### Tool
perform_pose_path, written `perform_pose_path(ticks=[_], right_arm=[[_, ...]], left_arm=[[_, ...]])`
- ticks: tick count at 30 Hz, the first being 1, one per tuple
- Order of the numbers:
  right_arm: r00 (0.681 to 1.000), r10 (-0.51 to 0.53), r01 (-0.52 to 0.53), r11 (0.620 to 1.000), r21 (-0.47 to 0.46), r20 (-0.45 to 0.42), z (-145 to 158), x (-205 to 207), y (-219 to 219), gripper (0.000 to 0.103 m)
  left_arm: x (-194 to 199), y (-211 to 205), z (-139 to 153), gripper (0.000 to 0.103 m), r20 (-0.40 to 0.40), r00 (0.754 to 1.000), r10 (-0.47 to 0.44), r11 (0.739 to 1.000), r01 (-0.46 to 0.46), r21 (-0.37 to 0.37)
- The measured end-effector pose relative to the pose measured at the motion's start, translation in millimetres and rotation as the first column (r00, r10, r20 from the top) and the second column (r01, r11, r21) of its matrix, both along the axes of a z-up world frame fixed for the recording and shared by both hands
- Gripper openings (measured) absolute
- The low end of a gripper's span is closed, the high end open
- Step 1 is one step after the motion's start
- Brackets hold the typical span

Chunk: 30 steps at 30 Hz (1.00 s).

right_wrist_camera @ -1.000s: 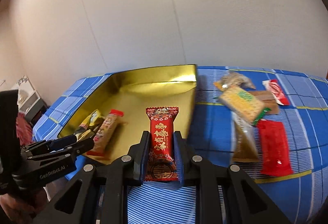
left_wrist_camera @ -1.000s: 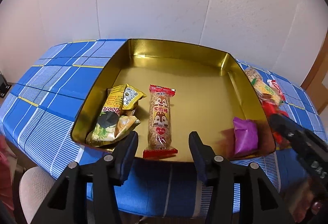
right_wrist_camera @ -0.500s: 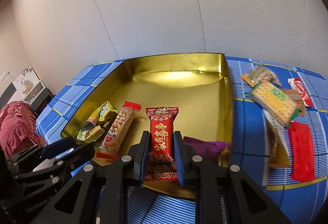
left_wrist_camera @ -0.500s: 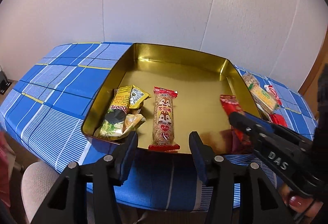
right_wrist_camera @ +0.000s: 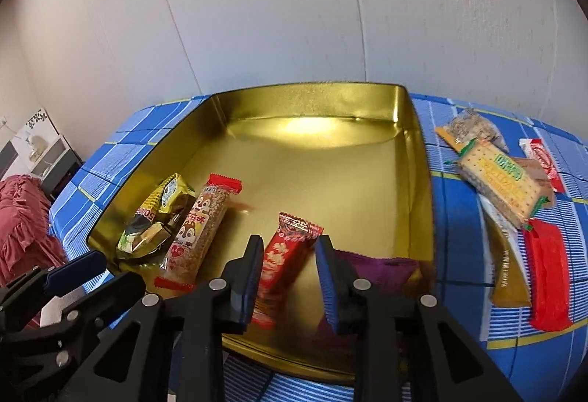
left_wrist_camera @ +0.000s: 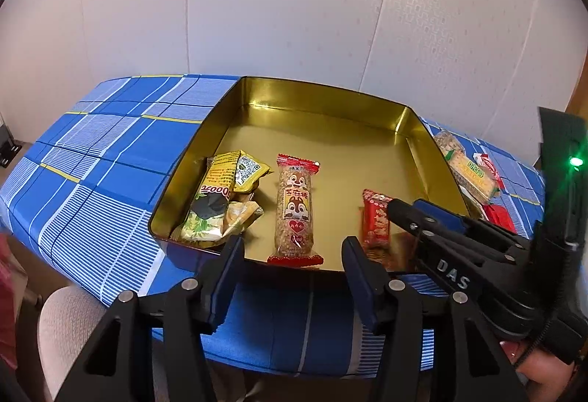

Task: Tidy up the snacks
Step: 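Lower the red candy bar into the gold tray and open the right tool, then grasp the large red rectangular packet with the right tool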

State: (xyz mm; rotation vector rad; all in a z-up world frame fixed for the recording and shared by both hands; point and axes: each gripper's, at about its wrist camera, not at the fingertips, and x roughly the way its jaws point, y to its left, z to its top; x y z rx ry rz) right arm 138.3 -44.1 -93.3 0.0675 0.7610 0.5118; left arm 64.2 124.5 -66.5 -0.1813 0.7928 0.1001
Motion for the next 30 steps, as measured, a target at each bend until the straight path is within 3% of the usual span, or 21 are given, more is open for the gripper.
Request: perform_pose_path(ticks=[9,18,25,30], right_arm=[[0.997,-0.071,0.07,0.997,0.029,0.042,13,-15,-38,0.03],[0.981,-0.194,0.194,0.981,0.021,0.009,5,-19,-92,0.033],[0.947,-0.319,0.319,0.948,-0.006,-0.033,-6,-21,-142,0.035],[0.905,-0.416,0.419,0.908,0.017,-0.094,-19,-23,-184,0.039]], left_arm=[[0,-7,0,0.068,0.002,1.0,-0.01,1.0,0.01,-0.015],[-1,-25,0,0.08,-0.004,0.999,-0.054,0.998,0.054,-0.018],[-3,-53,2,0.088,-0.008,0.99,-0.144,0.99,0.143,-0.016],[-6,-76,3,0.093,-0.009,0.977,-0.214,0.977,0.214,0.003]])
